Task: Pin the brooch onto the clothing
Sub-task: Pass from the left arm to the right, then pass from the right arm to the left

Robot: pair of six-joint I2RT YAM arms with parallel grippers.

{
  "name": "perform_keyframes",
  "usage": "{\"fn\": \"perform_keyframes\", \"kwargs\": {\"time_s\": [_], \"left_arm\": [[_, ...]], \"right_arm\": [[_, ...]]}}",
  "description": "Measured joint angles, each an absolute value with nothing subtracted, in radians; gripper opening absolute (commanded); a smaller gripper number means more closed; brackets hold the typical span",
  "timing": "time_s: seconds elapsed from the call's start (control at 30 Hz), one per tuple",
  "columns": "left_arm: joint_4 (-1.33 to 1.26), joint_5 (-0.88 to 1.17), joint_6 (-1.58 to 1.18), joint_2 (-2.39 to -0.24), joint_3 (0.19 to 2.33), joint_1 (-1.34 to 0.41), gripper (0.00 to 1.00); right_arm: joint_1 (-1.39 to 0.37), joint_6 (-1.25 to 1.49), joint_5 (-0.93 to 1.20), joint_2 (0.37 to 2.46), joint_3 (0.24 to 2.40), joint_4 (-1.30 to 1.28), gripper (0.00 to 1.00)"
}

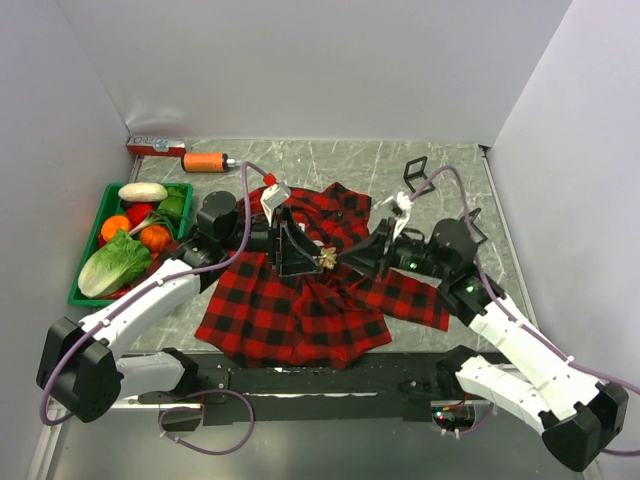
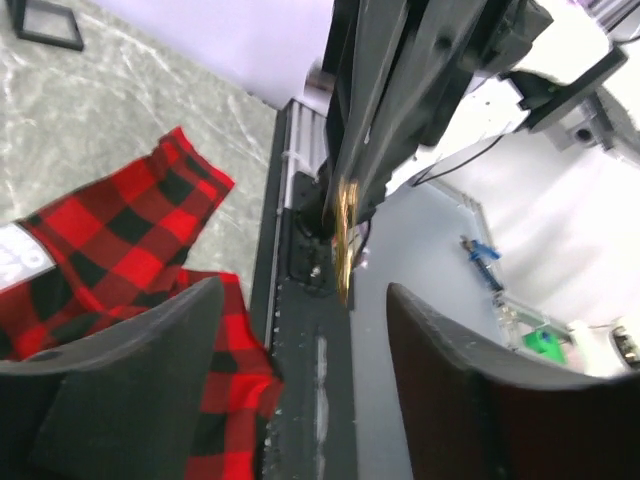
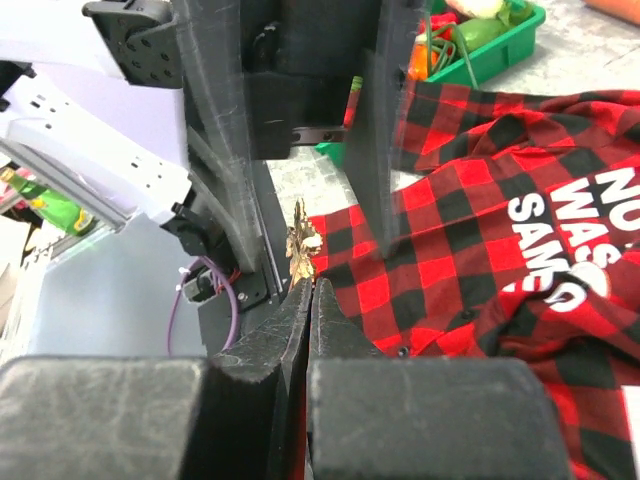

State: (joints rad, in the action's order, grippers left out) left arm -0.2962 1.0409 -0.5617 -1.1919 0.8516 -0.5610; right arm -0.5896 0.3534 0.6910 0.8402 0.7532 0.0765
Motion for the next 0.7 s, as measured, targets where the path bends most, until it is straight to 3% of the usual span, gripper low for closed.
{"fn": "perform_keyframes", "kwargs": {"time_s": [0.27,0.47,0.6,0.7], "left_arm": [[-0.196,1.042,-0.474,-1.197,0.898,-0.561,0.76],[-0.142,1.023,-0.428,-1.203,0.902,-0.562,0.66],[-0.091,1.021,-0.388,-1.211,0.924,-0.575,0.67],[-0.074,1.021,-0.37,-1.211,0.933,-0.585,0.62]], "right_arm": [[-0.493,0.242,0.889,0.93,0.973,-0.186,0.0],[-0.493,0.135,0.923,1.039,1.082,-0.404,0.0],[-0.493,0.088,0.919,1.098,1.1,-0.53,0.0],[-0.493,0.059,0.914,1.129,1.119,-0.599,0.0]]}}
